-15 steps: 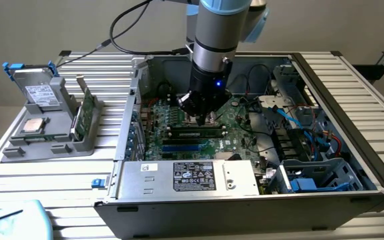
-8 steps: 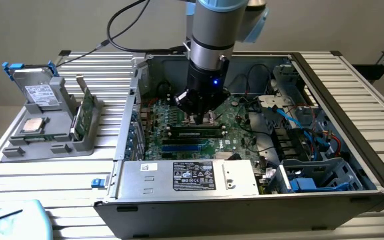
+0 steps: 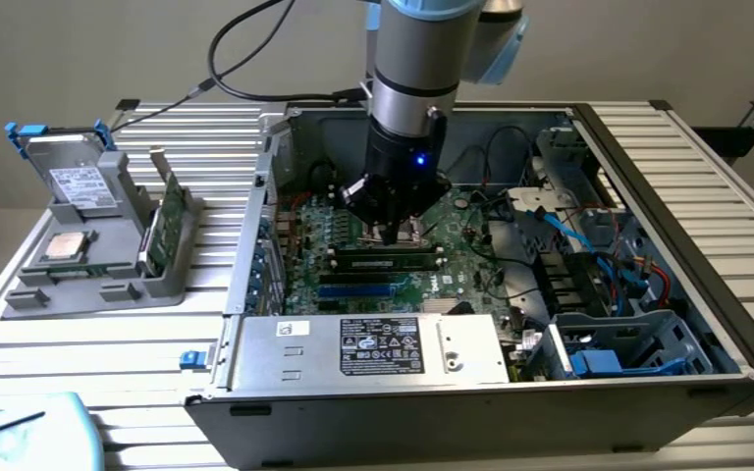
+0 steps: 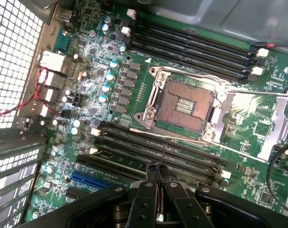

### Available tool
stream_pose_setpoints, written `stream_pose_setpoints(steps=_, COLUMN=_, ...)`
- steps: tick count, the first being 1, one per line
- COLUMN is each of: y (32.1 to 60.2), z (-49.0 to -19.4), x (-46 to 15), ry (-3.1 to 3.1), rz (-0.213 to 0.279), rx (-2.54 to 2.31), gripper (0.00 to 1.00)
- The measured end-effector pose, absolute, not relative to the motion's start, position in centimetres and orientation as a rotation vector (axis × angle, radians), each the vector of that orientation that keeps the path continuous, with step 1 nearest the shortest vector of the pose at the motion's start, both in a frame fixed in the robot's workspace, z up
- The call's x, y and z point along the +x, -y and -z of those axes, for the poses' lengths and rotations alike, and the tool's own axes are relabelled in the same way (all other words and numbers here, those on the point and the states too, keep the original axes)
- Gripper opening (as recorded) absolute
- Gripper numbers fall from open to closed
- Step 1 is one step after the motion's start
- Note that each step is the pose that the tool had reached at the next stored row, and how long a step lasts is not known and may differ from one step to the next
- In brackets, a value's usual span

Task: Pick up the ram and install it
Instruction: 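Press down the ram until it locks into place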

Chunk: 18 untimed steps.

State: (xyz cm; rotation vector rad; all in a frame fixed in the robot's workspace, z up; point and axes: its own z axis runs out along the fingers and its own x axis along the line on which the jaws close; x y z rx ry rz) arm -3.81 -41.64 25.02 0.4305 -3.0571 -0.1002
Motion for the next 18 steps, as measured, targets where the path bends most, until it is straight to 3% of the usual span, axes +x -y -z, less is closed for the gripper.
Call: stream_pose_setpoints(steps=18, y=41.65, z=-25.57, x=-3.82, ry=3.079, rz=0.042, rx=0.228, gripper=0.11)
